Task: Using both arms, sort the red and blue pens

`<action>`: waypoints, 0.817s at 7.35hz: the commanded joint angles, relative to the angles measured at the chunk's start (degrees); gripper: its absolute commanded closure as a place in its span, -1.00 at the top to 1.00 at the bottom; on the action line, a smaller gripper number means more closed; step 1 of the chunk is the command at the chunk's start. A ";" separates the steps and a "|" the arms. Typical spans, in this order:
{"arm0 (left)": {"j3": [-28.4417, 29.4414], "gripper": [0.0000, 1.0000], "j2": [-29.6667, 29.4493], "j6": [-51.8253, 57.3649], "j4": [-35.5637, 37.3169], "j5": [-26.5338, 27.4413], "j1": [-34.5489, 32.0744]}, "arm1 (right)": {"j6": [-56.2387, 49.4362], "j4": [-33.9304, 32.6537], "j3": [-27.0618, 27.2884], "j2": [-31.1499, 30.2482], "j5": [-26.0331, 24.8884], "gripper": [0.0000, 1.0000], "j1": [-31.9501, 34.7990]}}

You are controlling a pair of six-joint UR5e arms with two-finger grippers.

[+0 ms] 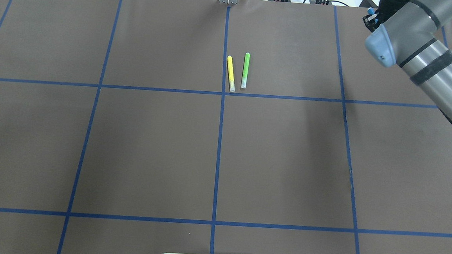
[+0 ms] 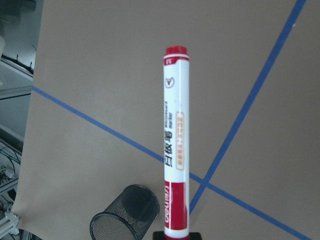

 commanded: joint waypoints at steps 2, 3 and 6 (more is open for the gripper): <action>1.01 -1.00 3.17 3.20 8.39 -3.51 -9.55 | -12.50 -5.17 0.86 -4.42 -0.32 -1.00 7.98; 3.11 -1.00 3.60 3.28 11.83 -9.46 -10.29 | -17.93 -5.26 1.56 -6.97 -0.41 -1.00 9.83; 3.22 -1.00 9.49 3.55 15.45 -17.40 -11.70 | -25.51 -10.84 4.19 -11.99 -1.55 -1.00 13.88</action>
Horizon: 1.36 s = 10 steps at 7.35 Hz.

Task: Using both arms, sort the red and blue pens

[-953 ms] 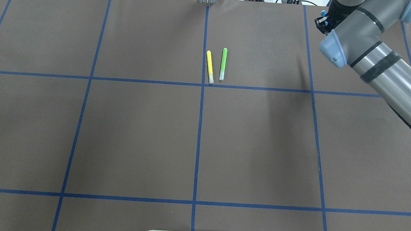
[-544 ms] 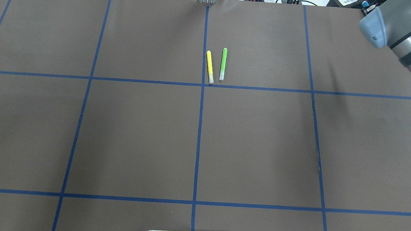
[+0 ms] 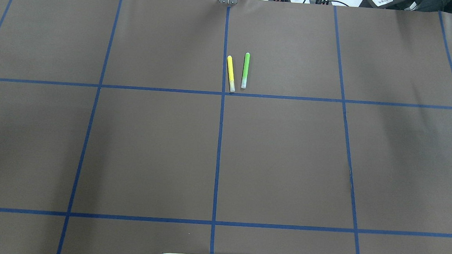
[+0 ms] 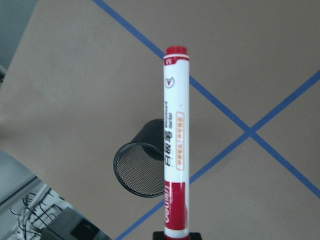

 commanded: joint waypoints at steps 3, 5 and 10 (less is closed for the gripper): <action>2.17 -1.00 3.21 0.48 4.27 -10.02 -0.62 | -9.43 -15.23 7.81 -10.10 1.22 -1.00 4.29; 3.59 -1.00 4.52 3.19 5.93 -10.91 -0.62 | -11.61 -23.60 10.18 -11.16 2.89 -1.00 5.52; 10.08 -1.00 4.79 8.20 9.90 -14.50 -0.45 | -15.49 -33.89 16.94 -15.38 8.78 -1.00 8.08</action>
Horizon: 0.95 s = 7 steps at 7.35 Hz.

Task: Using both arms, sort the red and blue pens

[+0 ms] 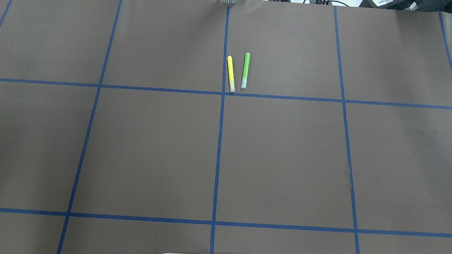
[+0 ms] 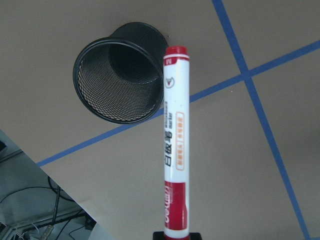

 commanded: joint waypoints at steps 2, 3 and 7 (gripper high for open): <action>4.15 -1.00 -0.05 2.31 0.13 -0.95 0.10 | -4.60 -6.54 4.17 -2.24 1.46 -1.00 0.90; 4.16 -0.47 -0.05 2.40 -0.14 -0.95 0.10 | -5.75 -6.81 4.18 -2.76 1.46 -1.00 1.42; 4.07 1.00 -4.60 2.31 -0.58 -0.86 0.10 | -13.04 -11.73 4.09 -6.26 1.46 -1.00 3.80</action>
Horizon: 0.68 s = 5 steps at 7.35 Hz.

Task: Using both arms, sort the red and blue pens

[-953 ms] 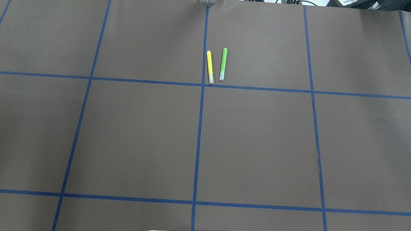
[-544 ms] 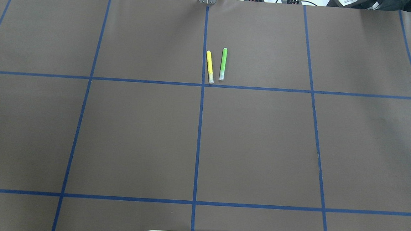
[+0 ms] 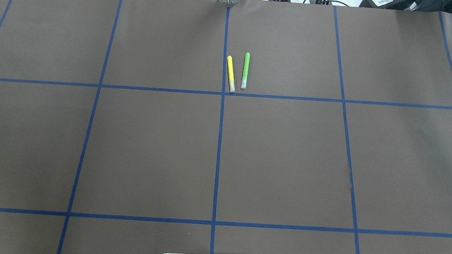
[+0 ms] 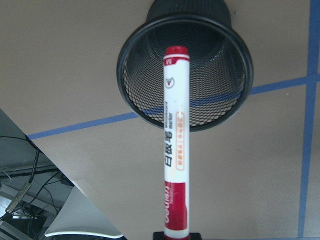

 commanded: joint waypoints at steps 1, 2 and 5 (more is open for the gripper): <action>0.67 1.00 -5.73 -0.24 -0.19 -0.13 -0.06 | -2.59 -1.71 0.18 -3.73 -0.01 -1.00 1.57; 1.28 1.00 -9.85 -0.51 -0.19 -0.13 -0.06 | -4.51 -1.72 0.27 -6.62 -0.01 -1.00 2.62; 1.29 1.00 -24.09 -0.68 -5.61 2.31 0.11 | -6.38 -3.03 3.17 -14.89 0.17 -1.00 4.13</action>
